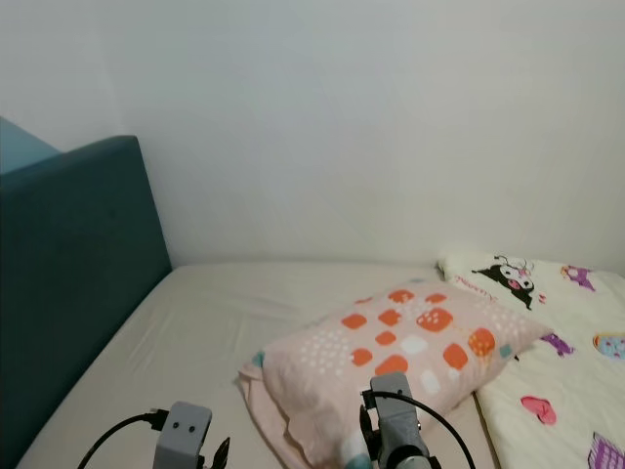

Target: Clean up the room

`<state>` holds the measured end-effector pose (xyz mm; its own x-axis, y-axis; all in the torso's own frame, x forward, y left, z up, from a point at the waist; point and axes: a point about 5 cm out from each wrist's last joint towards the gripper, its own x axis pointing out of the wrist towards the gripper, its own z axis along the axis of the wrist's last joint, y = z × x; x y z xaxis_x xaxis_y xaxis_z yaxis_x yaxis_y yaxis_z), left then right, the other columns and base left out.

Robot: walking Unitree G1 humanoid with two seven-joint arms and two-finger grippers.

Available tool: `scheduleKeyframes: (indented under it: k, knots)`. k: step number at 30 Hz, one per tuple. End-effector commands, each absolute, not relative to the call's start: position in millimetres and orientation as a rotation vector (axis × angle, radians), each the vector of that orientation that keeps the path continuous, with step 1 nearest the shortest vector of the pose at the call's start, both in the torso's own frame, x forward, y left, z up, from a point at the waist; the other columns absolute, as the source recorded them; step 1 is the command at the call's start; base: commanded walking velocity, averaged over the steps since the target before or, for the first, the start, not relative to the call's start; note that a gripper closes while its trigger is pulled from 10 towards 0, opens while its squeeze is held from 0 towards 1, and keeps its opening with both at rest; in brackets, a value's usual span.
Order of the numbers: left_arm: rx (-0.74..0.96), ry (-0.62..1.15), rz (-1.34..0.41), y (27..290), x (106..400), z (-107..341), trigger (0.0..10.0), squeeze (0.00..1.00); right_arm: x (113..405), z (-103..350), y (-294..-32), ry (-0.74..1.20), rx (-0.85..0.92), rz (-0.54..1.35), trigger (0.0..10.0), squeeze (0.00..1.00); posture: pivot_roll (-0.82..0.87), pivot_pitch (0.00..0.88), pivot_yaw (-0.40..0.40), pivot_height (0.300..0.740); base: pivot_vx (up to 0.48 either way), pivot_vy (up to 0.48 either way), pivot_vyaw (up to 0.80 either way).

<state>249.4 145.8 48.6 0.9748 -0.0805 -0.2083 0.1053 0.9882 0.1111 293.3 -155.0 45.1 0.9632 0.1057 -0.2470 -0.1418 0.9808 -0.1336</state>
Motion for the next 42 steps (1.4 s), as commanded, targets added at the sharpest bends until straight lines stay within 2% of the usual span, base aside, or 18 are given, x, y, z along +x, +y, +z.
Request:
scheduleKeyframes:
  k: [1, 23, 28, 40, 41, 42]
  knots:
    - [0.118, 0.227, -0.1, 145.7, 247.1, 45.3, 10.0, 0.0, 289.4, 40.7, -156.4, 0.259, -0.135, 0.117, 10.0, 0.0, -0.07, 0.061, -0.007, 0.606, 0.0, 0.0, 0.0]
    - [0.143, 0.222, -0.142, 146.9, 248.8, 49.7, 10.0, 0.0, 286.6, 39.9, -154.2, 0.257, -0.116, 0.106, 10.0, 0.0, -0.05, 0.066, -0.002, 0.606, 0.0, 0.0, 0.0]
    - [0.145, 0.223, -0.142, 149.2, 249.5, 49.7, 10.0, 0.0, 286.5, 41.5, -154.3, 0.25, -0.096, 0.103, 10.0, 0.0, -0.06, 0.067, 0.0, 0.586, 0.0, 0.0, 0.0]
    - [0.11, 0.185, -0.143, 166.3, 252.3, 57.7, 10.0, 0.0, 285.9, 46.3, -143.8, 0.223, -0.124, 0.169, 10.0, 0.0, -0.06, 0.069, -0.002, 0.576, 0.0, 0.0, 0.0]
    - [0.102, 0.159, -0.141, 172.5, 254.3, 62.9, 10.0, 0.0, 286.1, 51.0, -136.4, 0.196, -0.119, 0.219, 10.0, 0.27, -0.06, 0.069, -0.007, 0.576, 0.0, 0.0, 0.0]
    - [0.101, 0.126, -0.139, 180.4, 255.5, 69.5, 10.0, 0.0, 284.9, 55.5, -128.1, 0.167, -0.1, 0.267, 10.0, 0.99, -0.05, 0.071, -0.009, 0.576, 0.0, 0.0, 0.0]
